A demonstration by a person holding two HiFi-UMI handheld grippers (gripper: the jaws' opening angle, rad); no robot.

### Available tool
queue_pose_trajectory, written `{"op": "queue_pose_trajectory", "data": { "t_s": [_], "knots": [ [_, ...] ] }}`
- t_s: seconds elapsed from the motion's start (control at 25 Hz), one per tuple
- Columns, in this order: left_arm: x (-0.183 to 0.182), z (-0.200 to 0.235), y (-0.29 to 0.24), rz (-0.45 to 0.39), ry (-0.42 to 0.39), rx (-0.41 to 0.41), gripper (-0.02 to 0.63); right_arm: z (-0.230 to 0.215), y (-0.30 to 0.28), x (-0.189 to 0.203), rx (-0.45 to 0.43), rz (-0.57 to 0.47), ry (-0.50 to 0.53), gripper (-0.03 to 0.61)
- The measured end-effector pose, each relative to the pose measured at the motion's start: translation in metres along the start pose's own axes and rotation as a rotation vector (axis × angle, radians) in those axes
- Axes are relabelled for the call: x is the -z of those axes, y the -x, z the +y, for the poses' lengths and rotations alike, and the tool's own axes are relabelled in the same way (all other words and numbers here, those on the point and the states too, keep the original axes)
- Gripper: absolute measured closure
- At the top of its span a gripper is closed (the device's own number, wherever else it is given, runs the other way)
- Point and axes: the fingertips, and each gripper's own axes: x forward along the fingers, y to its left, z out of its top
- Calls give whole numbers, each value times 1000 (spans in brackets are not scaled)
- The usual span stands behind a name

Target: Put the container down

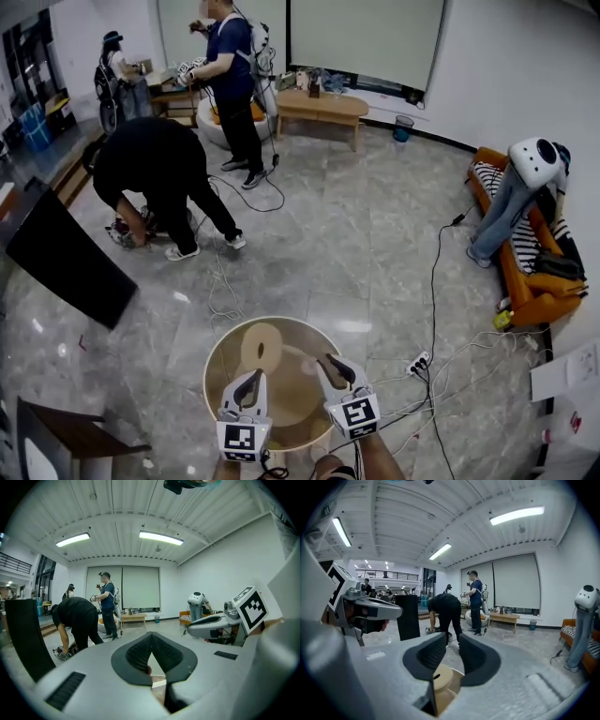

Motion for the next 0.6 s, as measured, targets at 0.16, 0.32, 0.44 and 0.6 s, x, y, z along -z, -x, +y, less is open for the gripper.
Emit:
{"op": "queue_pose_trajectory", "data": {
  "t_s": [0.16, 0.32, 0.44, 0.6],
  "knots": [
    [-19, 5, 39, -20, -8, 0, 595, 14, 35, -23, 62, -17, 4, 502],
    [-33, 7, 77, -33, -20, 9, 595, 33, 71, -47, 111, -35, 8, 509],
    [-40, 3, 101, -36, -34, 29, 595, 43, 101, -59, 157, -50, 2, 517],
    [-47, -13, 127, -43, -51, 62, 595, 50, 145, -65, 220, -63, -11, 521]
  ]
}}
